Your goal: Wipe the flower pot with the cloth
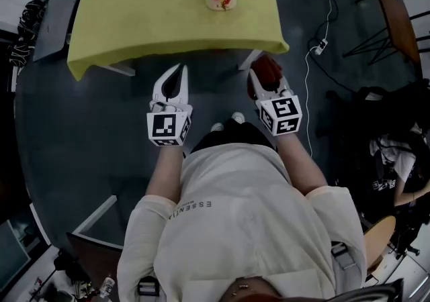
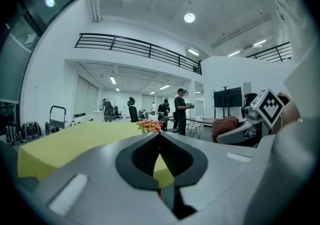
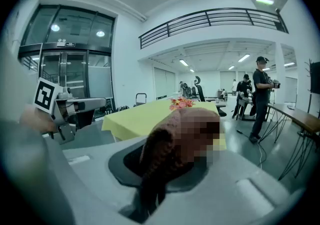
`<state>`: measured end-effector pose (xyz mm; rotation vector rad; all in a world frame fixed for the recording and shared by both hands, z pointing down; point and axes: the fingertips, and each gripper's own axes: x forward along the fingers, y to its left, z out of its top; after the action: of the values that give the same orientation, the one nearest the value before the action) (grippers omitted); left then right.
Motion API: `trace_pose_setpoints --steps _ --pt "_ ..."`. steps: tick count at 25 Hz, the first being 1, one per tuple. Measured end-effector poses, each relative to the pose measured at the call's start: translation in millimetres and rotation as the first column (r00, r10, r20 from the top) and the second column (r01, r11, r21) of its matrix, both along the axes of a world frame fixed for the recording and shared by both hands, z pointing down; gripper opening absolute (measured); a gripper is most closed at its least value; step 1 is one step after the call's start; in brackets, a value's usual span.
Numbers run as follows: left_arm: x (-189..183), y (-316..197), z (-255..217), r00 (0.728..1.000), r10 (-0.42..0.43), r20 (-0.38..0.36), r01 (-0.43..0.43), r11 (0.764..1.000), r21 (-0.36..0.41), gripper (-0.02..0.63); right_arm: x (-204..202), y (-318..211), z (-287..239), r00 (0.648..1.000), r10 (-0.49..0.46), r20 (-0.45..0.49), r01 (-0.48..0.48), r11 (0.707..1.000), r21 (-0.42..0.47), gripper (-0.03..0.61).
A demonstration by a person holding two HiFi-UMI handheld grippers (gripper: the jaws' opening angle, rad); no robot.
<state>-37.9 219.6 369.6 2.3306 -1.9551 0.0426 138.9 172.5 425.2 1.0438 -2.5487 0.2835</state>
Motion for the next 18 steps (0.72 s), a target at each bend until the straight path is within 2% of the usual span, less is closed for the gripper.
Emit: trace_pose_setpoints --steps 8,18 --pt "7.6 11.7 -13.7 1.0 0.021 0.013 -0.021 0.999 0.032 0.012 -1.9 13.4 -11.2 1.0 -0.011 0.022 0.011 0.999 0.035 0.044" --pt "26.6 1.0 -18.1 0.997 0.076 0.012 -0.077 0.997 0.024 0.012 3.2 10.8 -20.9 0.999 -0.022 0.024 0.02 0.998 0.067 0.043"
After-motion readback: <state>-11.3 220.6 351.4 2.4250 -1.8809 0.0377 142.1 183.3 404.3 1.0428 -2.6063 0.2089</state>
